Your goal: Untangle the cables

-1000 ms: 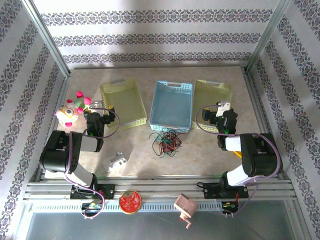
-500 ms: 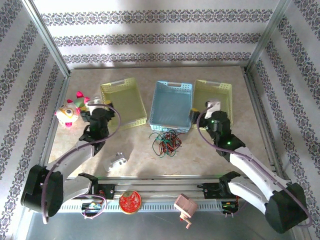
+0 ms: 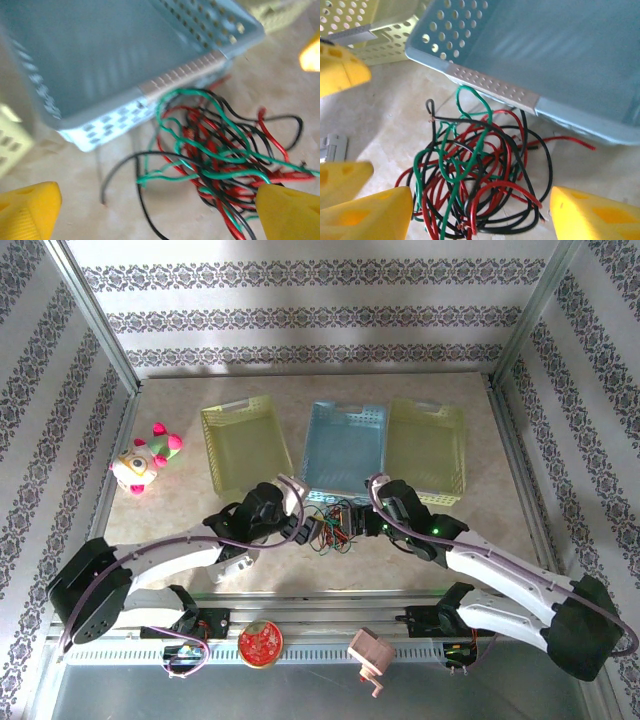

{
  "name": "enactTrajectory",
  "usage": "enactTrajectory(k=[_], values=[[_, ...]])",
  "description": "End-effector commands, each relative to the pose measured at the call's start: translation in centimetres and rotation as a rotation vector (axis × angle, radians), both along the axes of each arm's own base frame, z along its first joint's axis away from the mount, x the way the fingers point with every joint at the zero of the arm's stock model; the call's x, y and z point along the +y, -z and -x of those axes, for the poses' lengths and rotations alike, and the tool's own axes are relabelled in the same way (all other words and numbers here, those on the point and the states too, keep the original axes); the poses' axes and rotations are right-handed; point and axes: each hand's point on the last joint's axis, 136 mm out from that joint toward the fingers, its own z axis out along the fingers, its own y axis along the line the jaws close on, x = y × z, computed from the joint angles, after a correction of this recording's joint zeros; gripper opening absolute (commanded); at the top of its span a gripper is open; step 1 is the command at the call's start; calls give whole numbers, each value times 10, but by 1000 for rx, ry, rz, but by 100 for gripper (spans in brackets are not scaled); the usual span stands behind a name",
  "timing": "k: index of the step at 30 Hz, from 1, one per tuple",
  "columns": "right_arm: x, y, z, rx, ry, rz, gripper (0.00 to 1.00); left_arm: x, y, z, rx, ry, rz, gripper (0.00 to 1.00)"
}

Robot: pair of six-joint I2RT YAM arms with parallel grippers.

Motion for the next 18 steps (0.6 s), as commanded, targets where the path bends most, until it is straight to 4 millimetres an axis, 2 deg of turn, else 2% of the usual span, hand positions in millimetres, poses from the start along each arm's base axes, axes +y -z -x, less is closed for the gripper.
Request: enactTrajectory(k=[1, 5, 8, 18], values=[[-10, 11, 3, 69, 78, -6, 71, -24, -5, 10, 5, 111, 19, 99], [0, 16, 11, 121, 7, -6, 65, -35, -2, 8, 2, 133, 24, 99], [-1, 25, 16, 167, 6, 9, 57, -42, -1, 6, -3, 142, 27, 99], [-17, 39, 14, 227, 79, 22, 52, -59, 2, -2, -18, 158, 43, 96]])
